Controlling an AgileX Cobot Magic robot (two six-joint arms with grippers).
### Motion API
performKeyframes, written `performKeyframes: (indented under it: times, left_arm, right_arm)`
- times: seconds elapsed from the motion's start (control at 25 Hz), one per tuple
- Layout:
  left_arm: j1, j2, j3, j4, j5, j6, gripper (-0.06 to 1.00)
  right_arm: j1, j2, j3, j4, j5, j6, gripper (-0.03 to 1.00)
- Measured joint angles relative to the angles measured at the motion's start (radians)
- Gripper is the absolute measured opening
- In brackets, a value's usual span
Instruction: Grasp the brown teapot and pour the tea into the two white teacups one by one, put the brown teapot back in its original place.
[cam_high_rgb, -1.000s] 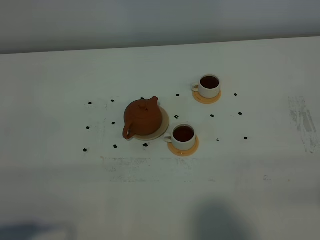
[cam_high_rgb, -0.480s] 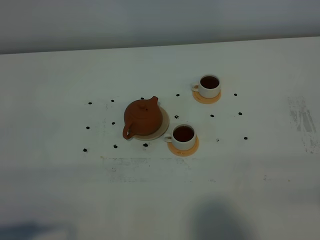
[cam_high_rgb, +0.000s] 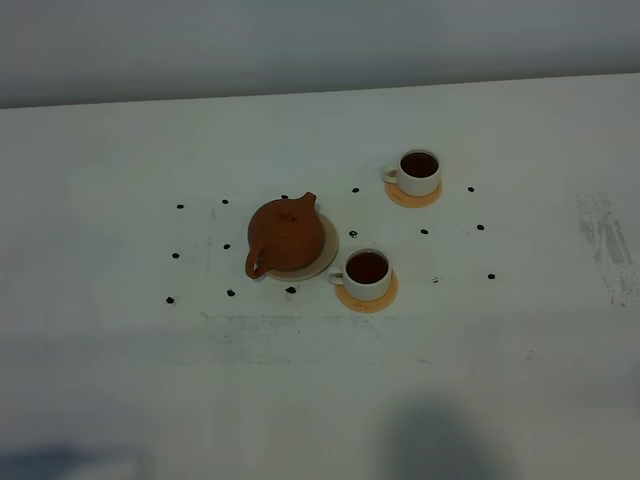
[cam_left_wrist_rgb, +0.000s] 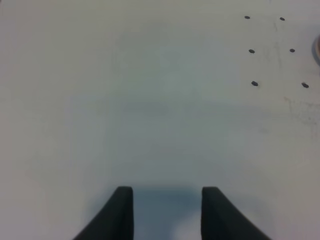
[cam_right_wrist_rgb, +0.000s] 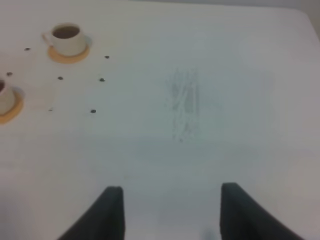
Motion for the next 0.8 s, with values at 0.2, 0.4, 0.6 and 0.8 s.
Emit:
performKeyframes:
  times: [0.2,0.4,0.6,0.8]
  left_arm:
    - [0.0,0.0,0.0,0.0,0.0,0.0,0.33]
    - [0.0,0.0,0.0,0.001,0.0,0.0,0.33]
    - [0.0,0.0,0.0,0.001,0.0,0.0,0.33]
    - [0.0,0.0,0.0,0.001,0.0,0.0,0.33]
  right_arm:
    - [0.002,0.0,0.0,0.0,0.0,0.0,0.44]
    - [0.002,0.0,0.0,0.0,-0.001,-0.001,0.44]
    - [0.002,0.0,0.001,0.0,-0.001,-0.001,0.44]
    - [0.002,0.0,0.004,0.0,-0.002,-0.001,0.44]
